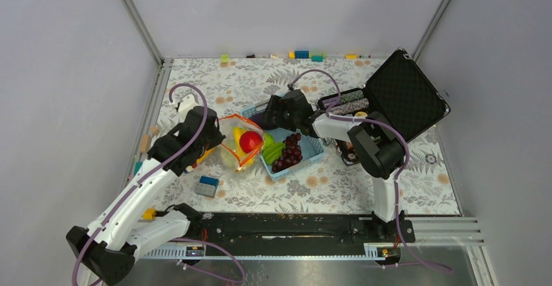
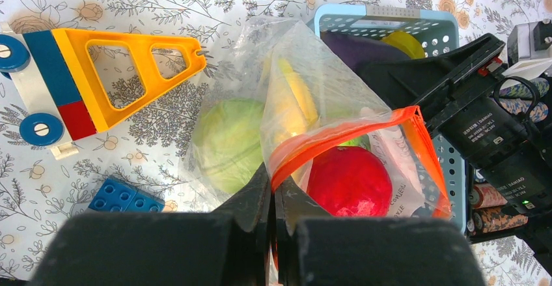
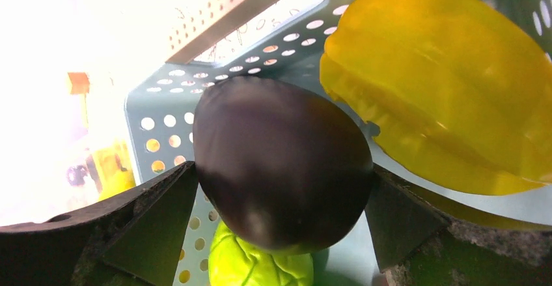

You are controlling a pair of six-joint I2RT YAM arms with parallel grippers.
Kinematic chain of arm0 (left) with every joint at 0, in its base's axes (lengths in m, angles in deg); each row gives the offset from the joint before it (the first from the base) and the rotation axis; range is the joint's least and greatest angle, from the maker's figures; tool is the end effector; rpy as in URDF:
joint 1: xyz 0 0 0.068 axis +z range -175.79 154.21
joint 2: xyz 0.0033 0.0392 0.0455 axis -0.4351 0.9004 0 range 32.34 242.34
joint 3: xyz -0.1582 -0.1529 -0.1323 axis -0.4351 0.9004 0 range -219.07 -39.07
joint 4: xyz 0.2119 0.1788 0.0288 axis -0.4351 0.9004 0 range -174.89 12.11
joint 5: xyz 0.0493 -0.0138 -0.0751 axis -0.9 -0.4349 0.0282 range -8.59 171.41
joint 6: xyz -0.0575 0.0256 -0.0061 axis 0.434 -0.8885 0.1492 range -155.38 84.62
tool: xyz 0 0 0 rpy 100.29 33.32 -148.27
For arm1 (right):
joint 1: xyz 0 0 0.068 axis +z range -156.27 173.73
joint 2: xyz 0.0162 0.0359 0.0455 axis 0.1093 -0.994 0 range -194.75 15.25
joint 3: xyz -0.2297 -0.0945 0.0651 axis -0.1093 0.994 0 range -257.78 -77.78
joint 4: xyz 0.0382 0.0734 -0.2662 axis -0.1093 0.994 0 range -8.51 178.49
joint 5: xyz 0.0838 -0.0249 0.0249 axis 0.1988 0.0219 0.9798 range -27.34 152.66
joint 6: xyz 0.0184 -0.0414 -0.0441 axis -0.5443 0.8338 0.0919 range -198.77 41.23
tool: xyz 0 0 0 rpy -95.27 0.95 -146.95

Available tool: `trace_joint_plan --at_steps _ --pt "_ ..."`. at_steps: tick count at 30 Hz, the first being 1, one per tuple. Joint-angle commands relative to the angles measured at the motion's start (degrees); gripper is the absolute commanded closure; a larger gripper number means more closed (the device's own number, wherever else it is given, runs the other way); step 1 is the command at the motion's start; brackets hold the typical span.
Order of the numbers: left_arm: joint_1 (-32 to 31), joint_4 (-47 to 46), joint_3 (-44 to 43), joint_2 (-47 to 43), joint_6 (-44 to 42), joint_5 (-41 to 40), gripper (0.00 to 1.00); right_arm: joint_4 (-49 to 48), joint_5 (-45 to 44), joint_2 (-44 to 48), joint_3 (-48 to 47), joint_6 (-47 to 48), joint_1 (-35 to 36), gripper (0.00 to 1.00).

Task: Place the food in the zip-top bag and seal the zipper
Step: Pick up the fake vegetable from the bin.

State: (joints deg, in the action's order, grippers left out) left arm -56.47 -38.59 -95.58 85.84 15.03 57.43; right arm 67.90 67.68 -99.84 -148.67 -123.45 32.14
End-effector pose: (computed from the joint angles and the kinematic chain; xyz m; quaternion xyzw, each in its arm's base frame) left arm 0.1984 -0.0948 0.3050 -0.2350 0.8706 -0.1072 0.4187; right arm 0.3586 0.2897 0.1346 0.0258 0.8678 0.3566 0.3452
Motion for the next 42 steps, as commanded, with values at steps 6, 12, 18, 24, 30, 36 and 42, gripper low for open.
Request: trace_joint_plan --at_steps 6,12,18,24,30,36,42 --pt "0.4 -2.8 0.6 0.4 -0.8 1.5 1.0 -4.2 -9.4 2.4 2.4 -10.3 0.5 0.0" --pt "0.4 -2.9 0.7 0.6 -1.0 1.7 1.0 -5.5 -9.6 1.4 2.3 -13.0 0.7 0.04" --pt "0.3 -2.8 0.6 -0.1 -1.1 1.3 1.0 -11.1 -8.1 2.2 5.4 -13.2 0.8 0.32" --pt "0.4 -2.9 -0.4 -0.3 -1.0 1.7 1.0 -12.8 -8.8 4.8 8.6 -13.6 0.8 0.52" --pt "0.4 -2.9 -1.5 -0.8 -1.1 1.7 1.0 -11.9 -10.4 12.6 13.7 -9.8 0.8 0.62" --pt "0.4 -1.9 -2.5 -1.5 -1.0 3.2 1.0 -7.4 -13.3 24.3 21.7 -2.5 0.9 0.68" --pt "0.4 -1.7 -3.4 -0.9 -1.5 6.9 1.0 -0.5 -15.4 39.3 26.4 9.5 1.4 0.7"
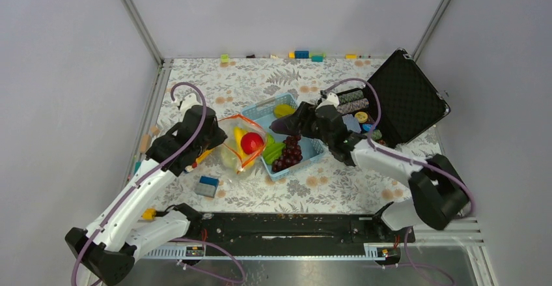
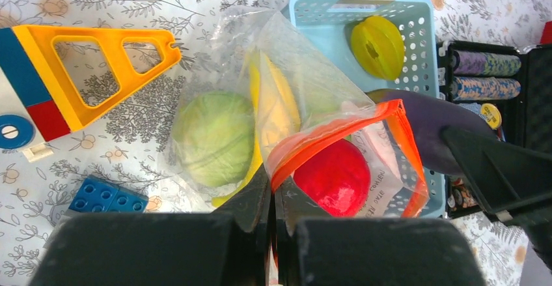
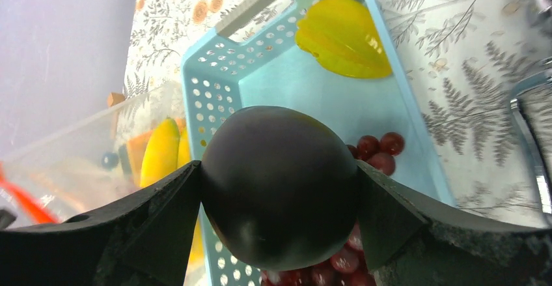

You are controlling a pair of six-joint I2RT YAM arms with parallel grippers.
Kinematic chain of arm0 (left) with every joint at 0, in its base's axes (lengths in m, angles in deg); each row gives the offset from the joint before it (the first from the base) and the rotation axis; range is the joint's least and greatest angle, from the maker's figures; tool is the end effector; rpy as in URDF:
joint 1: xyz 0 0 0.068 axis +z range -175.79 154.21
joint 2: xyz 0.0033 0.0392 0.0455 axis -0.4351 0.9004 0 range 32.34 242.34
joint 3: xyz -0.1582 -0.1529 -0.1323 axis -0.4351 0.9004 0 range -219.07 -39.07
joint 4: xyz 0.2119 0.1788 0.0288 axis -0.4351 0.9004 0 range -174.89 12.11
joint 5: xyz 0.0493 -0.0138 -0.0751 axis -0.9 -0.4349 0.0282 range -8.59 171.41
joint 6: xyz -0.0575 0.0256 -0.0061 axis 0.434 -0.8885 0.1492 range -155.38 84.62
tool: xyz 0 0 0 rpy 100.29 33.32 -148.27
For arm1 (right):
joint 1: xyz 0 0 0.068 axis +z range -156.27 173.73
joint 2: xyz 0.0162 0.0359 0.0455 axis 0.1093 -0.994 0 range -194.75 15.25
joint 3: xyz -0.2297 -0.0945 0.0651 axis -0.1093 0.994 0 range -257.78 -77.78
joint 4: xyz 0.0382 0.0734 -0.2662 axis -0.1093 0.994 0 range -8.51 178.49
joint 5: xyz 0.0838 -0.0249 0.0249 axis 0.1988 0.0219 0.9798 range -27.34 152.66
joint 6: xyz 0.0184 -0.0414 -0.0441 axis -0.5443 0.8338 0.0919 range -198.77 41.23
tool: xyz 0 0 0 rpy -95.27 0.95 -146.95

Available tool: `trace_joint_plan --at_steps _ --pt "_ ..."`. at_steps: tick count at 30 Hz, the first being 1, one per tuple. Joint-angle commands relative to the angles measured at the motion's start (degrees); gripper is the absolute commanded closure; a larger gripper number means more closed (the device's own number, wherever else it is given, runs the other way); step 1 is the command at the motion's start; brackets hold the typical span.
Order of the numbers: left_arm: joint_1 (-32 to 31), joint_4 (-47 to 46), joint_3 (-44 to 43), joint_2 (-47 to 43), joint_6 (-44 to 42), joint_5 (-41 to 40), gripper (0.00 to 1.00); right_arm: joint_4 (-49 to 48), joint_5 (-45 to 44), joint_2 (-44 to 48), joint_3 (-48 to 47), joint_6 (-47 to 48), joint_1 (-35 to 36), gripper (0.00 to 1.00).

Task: Place the food in the zip-top bag and seal the zipper
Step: Pick up the fake vegetable from the bin, then place the fake vegetable in the zipper food storage bag.

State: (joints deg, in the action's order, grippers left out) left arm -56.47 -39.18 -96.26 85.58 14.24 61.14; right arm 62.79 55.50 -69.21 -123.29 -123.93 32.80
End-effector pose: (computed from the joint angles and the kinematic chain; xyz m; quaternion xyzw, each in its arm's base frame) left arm 0.1976 -0.0977 0.3101 -0.2188 0.8743 -0.1366 0.4111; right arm 0.2782 0.2180 0.1986 0.0792 0.8158 0.3447 0.4577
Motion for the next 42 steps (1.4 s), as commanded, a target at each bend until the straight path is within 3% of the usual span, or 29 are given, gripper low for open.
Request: trace_joint_plan --at_steps 1,9,14,19,26,32,38,42 --pt "0.4 -1.0 -3.0 -0.5 -0.8 3.6 1.0 5.7 -3.0 11.3 1.4 11.8 1.0 0.71" --pt "0.3 -1.3 -4.2 1.0 -1.5 6.7 1.0 13.6 0.0 30.0 1.0 20.4 4.6 0.72" --pt "0.3 -1.7 -4.5 0.7 -1.8 7.9 1.0 16.9 5.2 33.1 -3.1 22.9 9.2 0.72" --pt "0.2 -1.9 -4.8 0.8 -2.1 9.5 1.0 20.0 4.8 26.3 -9.7 26.1 17.1 0.72" --pt "-0.1 -2.6 -4.0 -0.3 -1.5 12.0 1.0 17.2 -13.1 11.5 -17.6 26.0 24.1 0.74" --pt "-0.1 -3.5 -3.5 -1.1 -1.8 15.8 1.0 16.5 -19.0 2.4 -24.0 26.9 27.1 0.74" --pt "-0.2 -4.4 -2.7 -1.8 -1.7 17.2 1.0 15.5 -13.2 -1.3 -25.6 25.0 28.2 0.63" --pt "-0.2 -4.4 -2.5 -3.2 -1.3 16.9 1.0 18.2 -12.2 -3.3 -26.8 24.6 28.2 0.34"
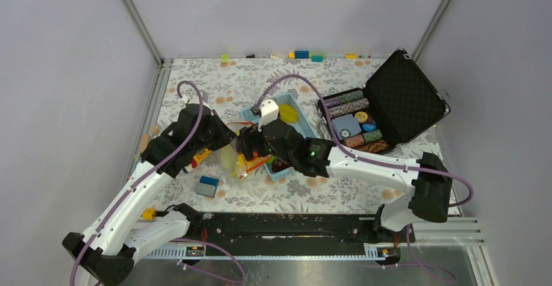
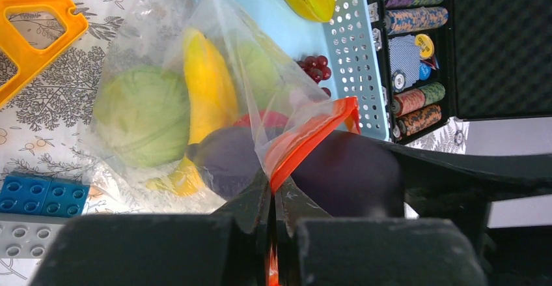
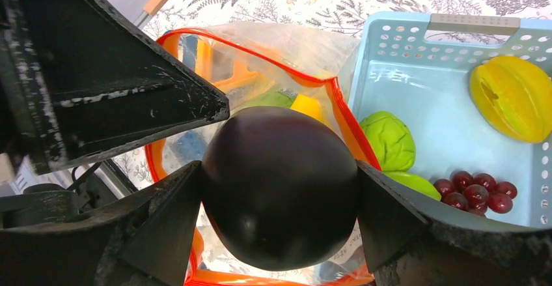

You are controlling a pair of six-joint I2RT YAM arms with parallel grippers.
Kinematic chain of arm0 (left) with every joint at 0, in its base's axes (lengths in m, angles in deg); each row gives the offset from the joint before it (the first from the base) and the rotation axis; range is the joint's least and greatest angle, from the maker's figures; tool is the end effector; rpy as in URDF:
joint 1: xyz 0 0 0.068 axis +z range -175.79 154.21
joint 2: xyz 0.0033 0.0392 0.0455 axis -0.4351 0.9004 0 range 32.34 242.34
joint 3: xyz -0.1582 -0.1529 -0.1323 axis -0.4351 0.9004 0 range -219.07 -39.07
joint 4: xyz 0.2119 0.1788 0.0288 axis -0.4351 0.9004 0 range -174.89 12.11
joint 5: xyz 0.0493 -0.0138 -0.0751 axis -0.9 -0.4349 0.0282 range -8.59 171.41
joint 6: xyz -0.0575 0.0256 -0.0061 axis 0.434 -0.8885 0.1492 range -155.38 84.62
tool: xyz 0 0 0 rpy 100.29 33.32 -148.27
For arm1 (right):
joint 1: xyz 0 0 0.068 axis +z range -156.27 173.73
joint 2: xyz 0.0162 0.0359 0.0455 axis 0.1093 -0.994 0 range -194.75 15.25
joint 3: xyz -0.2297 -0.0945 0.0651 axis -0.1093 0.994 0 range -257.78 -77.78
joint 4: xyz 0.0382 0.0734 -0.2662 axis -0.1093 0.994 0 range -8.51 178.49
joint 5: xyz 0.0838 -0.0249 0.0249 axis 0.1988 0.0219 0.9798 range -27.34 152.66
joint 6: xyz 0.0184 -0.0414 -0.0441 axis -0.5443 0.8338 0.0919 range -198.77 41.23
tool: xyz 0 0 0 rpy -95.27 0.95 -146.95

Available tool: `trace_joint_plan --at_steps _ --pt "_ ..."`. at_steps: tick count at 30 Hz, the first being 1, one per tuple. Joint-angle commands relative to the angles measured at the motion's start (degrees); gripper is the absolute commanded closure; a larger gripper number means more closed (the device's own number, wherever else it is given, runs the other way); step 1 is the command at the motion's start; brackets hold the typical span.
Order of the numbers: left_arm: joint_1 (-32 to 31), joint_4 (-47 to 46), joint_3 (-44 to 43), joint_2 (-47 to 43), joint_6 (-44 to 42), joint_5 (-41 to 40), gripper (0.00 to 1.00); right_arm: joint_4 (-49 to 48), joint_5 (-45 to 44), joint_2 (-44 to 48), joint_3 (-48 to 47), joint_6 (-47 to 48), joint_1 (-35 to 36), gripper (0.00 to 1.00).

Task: Place the food in the zip-top bag and seal the zipper
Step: Place the fake vegetable in the zipper food storage bag.

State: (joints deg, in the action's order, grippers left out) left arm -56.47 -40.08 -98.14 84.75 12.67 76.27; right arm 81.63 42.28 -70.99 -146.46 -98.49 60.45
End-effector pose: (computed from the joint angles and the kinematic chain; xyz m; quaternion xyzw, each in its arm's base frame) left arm 0.1915 -0.1086 0.3241 -0.1551 0.8852 -0.2459 0.3633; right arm 0.1685 0.3487 0.3018 -0.2212 0.7704 0.2935 0.5209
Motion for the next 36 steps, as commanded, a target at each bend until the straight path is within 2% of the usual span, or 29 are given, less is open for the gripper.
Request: trace_joint_plan --at_steps 1,7,12,16,22,25,27,29,36 --pt "-0.2 -3.6 -0.6 -2.7 0.4 1.5 1.0 -0.5 1.0 -1.7 -3.8 -0.9 0.5 0.29" --pt "-0.2 -3.6 -0.1 -3.6 0.9 -0.2 1.0 -1.0 4.7 0.4 -2.4 0.3 0.5 0.01" --pt "-0.2 -3.9 0.2 -3.2 1.3 -0.9 1.0 -3.6 10.0 5.4 1.2 0.1 0.5 0.0" --pt "-0.2 -3.9 0.5 -3.4 1.3 -1.7 1.0 -3.4 10.2 10.0 3.4 0.4 0.4 0.0" --pt "-0.2 -3.9 0.6 -3.6 1.0 -2.0 1.0 -0.6 -1.6 17.9 8.9 -1.5 -0.1 0.0" --pt "-0.1 -3.9 0.7 -3.7 0.9 -2.0 1.0 5.8 -4.2 19.7 11.0 -4.7 -3.0 0.0" --pt "-0.1 -3.8 0.7 -3.8 0.9 -2.1 1.0 8.4 -1.3 20.0 12.4 -8.5 -6.3 0.0" --pt "-0.2 -3.9 0.8 -3.8 0.7 -2.2 1.0 8.9 3.1 19.6 13.7 -11.4 -9.3 0.06" --pt "-0.2 -3.6 0.8 -3.6 0.8 -2.4 1.0 5.9 10.1 12.5 12.2 -13.3 -10.5 0.13"
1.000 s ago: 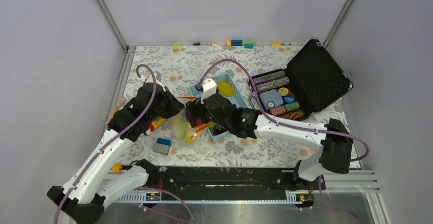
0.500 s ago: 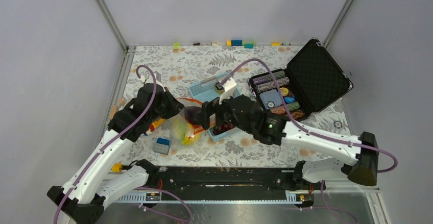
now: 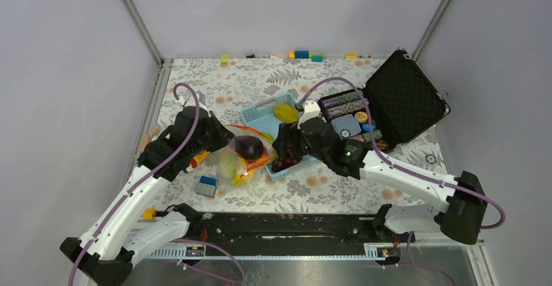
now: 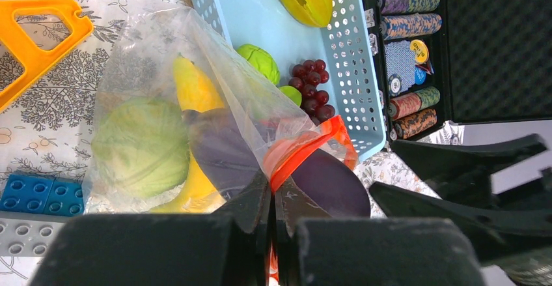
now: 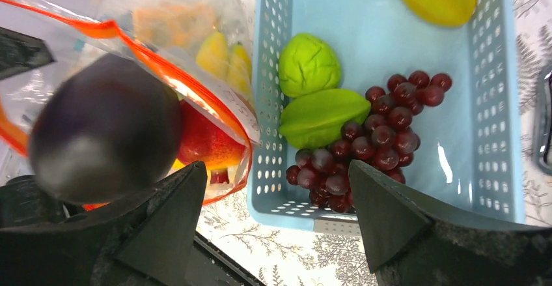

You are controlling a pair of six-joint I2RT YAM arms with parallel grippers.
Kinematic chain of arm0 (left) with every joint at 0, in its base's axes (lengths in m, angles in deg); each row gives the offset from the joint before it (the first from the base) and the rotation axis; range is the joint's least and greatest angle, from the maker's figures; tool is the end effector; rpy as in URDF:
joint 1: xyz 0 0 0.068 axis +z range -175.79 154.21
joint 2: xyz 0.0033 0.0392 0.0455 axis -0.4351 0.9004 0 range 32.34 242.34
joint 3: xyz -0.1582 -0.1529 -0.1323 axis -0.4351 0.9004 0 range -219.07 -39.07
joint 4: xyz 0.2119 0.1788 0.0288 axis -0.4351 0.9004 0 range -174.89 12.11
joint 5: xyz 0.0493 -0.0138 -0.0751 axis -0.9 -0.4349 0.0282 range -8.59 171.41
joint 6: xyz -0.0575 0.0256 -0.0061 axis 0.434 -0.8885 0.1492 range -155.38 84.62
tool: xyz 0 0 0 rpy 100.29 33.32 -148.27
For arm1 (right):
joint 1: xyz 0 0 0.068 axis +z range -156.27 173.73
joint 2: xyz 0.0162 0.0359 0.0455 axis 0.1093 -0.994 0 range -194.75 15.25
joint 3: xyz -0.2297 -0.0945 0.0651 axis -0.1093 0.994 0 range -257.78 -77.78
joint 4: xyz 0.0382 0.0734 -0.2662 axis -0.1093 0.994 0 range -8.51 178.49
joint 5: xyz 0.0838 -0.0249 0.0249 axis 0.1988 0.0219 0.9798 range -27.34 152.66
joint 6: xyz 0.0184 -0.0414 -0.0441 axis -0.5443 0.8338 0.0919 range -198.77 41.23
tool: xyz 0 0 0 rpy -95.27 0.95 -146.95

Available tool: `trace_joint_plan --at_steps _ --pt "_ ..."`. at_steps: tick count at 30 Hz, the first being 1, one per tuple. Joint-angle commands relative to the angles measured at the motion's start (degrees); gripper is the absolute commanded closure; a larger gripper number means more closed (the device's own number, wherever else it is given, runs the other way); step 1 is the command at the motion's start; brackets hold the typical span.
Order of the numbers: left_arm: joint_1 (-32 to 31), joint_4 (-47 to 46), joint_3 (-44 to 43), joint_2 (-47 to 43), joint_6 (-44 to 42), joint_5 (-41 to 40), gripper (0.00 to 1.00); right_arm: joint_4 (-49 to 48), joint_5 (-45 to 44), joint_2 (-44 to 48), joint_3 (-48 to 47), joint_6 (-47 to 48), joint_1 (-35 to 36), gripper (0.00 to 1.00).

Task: Place the food in the zip-top bag and seal the zipper
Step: Place the fake vegetable in the zipper food storage bag, then adjust the zipper food storage bag at the center of the board.

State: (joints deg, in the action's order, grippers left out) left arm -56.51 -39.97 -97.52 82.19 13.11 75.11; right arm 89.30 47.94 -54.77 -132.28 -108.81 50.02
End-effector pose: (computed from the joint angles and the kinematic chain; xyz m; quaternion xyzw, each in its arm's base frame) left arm 0.1837 -0.1030 0.3289 -0.1621 0.8764 -0.2496 0.3786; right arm 0.1859 0.2564 0.2855 -0.1196 0.8229 0.2947 0.4707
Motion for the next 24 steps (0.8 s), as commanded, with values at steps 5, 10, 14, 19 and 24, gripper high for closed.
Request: trace_joint_plan --at_steps 5,10,14,19,24 --pt "-0.1 -3.3 0.2 -1.5 0.3 -1.6 1.0 -5.7 2.3 -10.5 -3.7 -5.5 -0.2 0.34" --pt "-0.1 -2.4 0.0 -1.9 0.0 -2.7 1.0 -6.7 2.8 -11.7 -5.7 -5.3 -0.1 0.8" --pt "-0.1 -1.3 -0.4 -2.2 -0.1 -4.8 1.0 -4.4 4.7 -9.7 -8.7 -2.2 -0.1 1.0" --pt "-0.1 2.2 -2.2 -1.8 -0.6 -8.3 1.0 -0.1 14.1 -8.5 -14.4 1.2 0.0 1.0" --pt "-0.1 6.4 -4.5 -1.2 -1.4 -11.4 1.0 6.7 19.2 -10.9 -22.9 6.6 1.5 1.0"
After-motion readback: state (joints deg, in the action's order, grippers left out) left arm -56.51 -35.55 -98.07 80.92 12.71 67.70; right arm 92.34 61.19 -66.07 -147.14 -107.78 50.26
